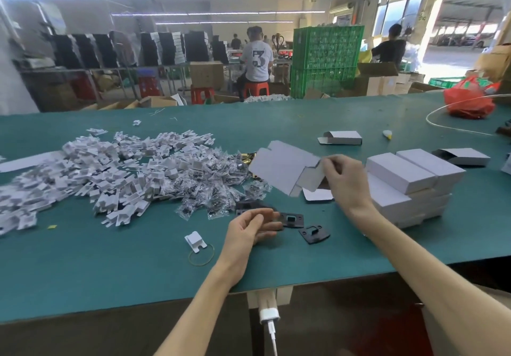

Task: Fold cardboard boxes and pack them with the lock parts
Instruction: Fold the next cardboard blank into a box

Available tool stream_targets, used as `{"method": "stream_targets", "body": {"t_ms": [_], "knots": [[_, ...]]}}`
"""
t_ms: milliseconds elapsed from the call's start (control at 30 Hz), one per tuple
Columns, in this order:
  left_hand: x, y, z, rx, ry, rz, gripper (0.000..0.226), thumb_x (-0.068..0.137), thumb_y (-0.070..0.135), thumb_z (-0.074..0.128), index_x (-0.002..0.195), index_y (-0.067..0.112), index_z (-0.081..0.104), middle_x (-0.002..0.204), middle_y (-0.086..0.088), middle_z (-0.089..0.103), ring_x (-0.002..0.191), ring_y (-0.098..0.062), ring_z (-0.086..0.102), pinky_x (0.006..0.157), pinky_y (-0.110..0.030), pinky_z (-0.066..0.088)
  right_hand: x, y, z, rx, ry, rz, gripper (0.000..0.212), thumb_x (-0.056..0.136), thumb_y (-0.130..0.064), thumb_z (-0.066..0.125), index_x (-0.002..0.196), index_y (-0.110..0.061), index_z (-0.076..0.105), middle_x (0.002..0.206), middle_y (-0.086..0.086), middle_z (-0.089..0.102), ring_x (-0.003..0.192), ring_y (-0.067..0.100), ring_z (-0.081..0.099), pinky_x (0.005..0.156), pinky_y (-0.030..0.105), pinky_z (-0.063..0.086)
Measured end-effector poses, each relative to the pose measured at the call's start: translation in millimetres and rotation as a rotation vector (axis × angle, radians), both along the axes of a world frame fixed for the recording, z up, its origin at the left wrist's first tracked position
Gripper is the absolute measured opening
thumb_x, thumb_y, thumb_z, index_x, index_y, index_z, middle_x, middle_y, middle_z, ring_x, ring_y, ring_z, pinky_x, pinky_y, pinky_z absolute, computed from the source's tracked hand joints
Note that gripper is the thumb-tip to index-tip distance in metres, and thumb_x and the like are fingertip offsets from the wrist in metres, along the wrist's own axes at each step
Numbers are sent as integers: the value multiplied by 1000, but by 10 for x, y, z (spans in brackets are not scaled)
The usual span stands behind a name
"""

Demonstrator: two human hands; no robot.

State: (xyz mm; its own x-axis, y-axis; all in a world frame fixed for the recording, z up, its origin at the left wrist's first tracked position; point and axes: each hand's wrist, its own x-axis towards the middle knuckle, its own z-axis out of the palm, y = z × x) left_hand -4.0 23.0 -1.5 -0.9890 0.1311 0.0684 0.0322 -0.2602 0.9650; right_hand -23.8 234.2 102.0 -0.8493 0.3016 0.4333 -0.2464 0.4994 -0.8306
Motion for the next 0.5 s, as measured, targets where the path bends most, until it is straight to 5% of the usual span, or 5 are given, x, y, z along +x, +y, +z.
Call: {"method": "stream_targets", "body": {"t_ms": [200, 333, 400, 500], "knots": [[29, -67, 94, 268, -71, 41, 36, 110, 32, 48, 132, 11, 65, 123, -13, 74, 107, -32, 74, 83, -34, 61, 200, -220, -550, -360, -254, 161, 22, 103, -11, 54, 88, -15, 70, 91, 4, 76, 73, 14, 75, 64, 32, 63], [30, -48, 158, 346, -106, 107, 45, 93, 34, 68, 135, 18, 64, 115, -13, 77, 92, -27, 76, 80, -38, 64, 240, -312, -703, -587, -331, 217, 19, 101, -2, 54, 104, -9, 70, 100, 6, 74, 82, 17, 75, 58, 23, 58], [46, -39, 185, 359, -107, 103, 56, 82, 34, 79, 134, 16, 65, 111, -15, 77, 88, -27, 77, 74, -39, 63, 264, -349, -739, -550, -329, 244, 24, 102, -2, 51, 104, -14, 73, 99, 4, 76, 73, 7, 72, 52, 19, 53], [70, -56, 176, 323, -31, 35, 58, 75, 45, 90, 125, 21, 72, 117, -15, 76, 95, -29, 77, 74, -38, 62, 287, -382, -808, -387, -332, 244, 28, 104, -7, 50, 106, -21, 75, 103, -5, 75, 92, 9, 69, 64, 21, 53]]}}
